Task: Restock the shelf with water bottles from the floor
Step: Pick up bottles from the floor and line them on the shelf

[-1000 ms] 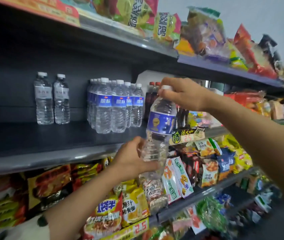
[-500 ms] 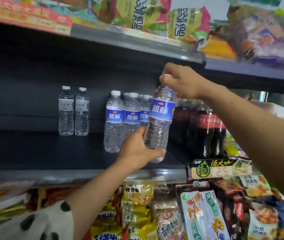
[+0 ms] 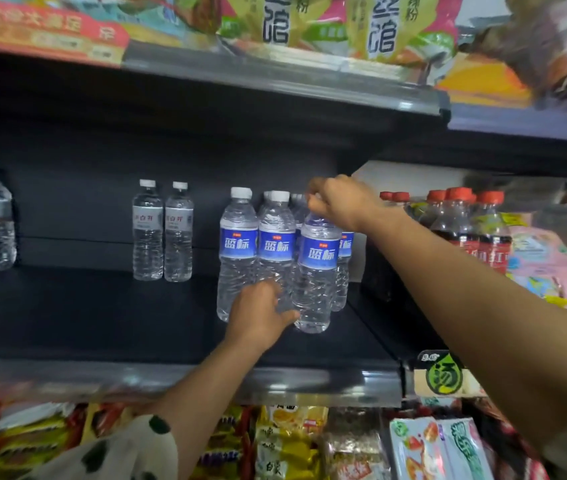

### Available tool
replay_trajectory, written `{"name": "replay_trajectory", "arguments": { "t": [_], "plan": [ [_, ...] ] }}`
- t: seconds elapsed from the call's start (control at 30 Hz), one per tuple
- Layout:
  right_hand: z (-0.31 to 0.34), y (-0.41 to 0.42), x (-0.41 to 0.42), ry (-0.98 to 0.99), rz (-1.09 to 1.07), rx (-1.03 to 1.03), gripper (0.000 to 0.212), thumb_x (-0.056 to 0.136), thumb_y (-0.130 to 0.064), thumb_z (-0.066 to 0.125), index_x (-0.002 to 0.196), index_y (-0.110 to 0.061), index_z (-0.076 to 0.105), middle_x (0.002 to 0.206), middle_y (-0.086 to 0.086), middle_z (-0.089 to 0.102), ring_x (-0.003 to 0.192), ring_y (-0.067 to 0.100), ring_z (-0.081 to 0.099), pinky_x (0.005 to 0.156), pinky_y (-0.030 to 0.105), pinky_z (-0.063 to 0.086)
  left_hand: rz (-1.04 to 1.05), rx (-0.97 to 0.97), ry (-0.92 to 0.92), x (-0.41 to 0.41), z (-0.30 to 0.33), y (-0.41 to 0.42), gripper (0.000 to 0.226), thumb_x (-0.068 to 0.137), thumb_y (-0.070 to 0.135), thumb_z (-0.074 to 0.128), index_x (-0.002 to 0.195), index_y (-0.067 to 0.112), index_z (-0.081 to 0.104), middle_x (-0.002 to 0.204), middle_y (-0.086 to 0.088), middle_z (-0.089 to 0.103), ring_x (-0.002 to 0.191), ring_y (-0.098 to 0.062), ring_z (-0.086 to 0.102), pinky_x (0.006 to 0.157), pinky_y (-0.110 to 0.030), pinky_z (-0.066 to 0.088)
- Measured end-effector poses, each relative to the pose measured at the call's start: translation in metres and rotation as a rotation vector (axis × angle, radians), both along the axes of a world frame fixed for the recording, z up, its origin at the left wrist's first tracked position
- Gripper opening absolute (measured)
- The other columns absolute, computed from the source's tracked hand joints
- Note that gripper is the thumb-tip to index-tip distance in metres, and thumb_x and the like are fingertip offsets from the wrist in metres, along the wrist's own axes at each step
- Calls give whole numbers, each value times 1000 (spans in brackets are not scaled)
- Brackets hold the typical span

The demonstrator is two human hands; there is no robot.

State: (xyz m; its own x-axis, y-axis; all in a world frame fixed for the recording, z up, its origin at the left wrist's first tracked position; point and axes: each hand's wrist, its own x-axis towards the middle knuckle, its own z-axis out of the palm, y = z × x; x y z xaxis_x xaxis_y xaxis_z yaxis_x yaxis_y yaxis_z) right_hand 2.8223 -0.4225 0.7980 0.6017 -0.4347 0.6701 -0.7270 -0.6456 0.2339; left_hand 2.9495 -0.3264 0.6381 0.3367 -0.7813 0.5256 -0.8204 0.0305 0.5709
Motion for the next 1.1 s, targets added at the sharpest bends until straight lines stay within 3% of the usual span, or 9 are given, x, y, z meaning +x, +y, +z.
{"name": "replay_trajectory", "arguments": {
  "t": [0.23,0.5,0.63,0.73,0.87,1.0,1.1],
  "plan": [
    [-3,-28,10,-17,16,54,31,95,-37,39,108,-15,57,101,15,63,87,32,54,68,34,37,81,-11,-55,3,-2,-20,32,76,30,79,94,10,61,91,-9,67,88,-27,63,76,-39,54],
    [-5,-48,13,-27,22,78,31,97,-38,38,112,-16,53,102,16,62,87,31,55,69,38,42,43,-17,-122,8,-4,-29,22,78,23,77,86,12,60,88,-7,66,85,-25,63,75,-37,53],
    [-6,-51,10,-26,49,104,38,99,-46,35,113,-15,51,99,13,63,87,31,57,70,38,45,15,-18,-127,11,-4,-28,22,78,23,77,85,13,59,87,-6,65,83,-25,62,73,-36,52],
    [-4,-43,8,-13,30,148,48,98,-55,30,114,-14,47,94,8,56,82,24,50,68,33,36,-17,4,-126,13,-3,-24,21,79,21,76,89,12,60,88,-5,63,84,-23,61,71,-32,50],
    [-5,-23,1,-12,-86,128,62,94,-63,28,128,-12,35,99,12,56,92,31,55,74,36,40,-54,59,-129,15,4,-12,24,80,21,75,97,10,62,95,-7,63,91,-25,61,80,-37,53],
    [-23,25,-17,-28,-166,-72,49,98,-45,37,128,-6,33,110,24,60,99,42,57,75,42,41,-110,71,-170,20,15,16,25,82,18,71,104,8,64,102,-10,64,98,-27,61,86,-38,52],
    [-51,70,-34,38,-191,-74,38,96,-34,40,121,-6,39,110,24,60,95,43,58,70,41,39,-120,30,-190,23,19,38,21,81,14,69,101,12,65,104,-10,66,100,-28,62,89,-36,51]
  ]
}}
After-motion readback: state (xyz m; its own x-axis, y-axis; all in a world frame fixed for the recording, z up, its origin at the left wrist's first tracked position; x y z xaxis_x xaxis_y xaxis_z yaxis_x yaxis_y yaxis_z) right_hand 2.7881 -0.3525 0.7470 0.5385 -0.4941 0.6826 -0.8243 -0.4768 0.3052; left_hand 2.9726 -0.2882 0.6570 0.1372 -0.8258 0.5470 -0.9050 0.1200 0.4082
